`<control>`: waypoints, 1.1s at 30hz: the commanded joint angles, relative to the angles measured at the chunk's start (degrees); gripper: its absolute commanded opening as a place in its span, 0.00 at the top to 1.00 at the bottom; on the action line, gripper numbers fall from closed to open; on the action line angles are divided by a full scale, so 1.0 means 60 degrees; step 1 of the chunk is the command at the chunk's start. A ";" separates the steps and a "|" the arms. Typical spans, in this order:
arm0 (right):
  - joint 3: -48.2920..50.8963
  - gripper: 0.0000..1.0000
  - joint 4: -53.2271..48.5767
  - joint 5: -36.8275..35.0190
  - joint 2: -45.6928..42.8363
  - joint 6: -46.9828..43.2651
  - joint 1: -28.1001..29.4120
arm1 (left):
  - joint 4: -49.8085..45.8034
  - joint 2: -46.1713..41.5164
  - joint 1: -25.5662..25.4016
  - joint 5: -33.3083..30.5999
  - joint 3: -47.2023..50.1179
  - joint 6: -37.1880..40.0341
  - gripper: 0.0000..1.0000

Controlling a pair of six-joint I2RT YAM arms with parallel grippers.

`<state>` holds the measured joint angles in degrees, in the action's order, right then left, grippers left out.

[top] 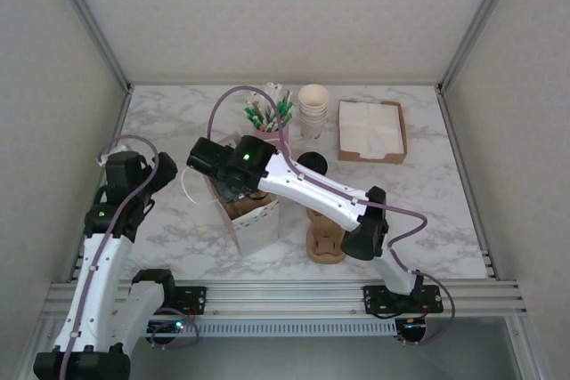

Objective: Pack the takeout coffee

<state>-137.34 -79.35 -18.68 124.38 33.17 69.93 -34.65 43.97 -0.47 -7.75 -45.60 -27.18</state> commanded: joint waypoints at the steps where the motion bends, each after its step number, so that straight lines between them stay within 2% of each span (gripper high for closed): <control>1: 0.0054 0.60 -0.0310 0.0314 0.0482 -0.0281 -0.0107 | -0.0029 -0.0081 0.0095 0.0046 0.0101 0.0077 0.00; 10: 0.0303 0.58 -0.0088 0.0502 0.0826 -0.0418 -0.0158 | -0.0040 -0.0056 0.0095 0.0000 0.0100 0.0075 0.00; 21: 0.0437 0.46 0.0177 0.0456 0.0559 -0.0459 -0.0195 | -0.0046 -0.0022 0.0095 -0.0046 0.0112 0.0084 0.00; 33: 0.0490 0.45 0.0768 0.0692 -0.0168 -0.0591 -0.0198 | -0.0045 -0.0018 0.0093 -0.0057 0.0107 0.0082 0.00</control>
<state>-134.96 -76.12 -15.09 127.79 30.61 69.19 -34.65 43.97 -0.47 -7.77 -45.60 -27.18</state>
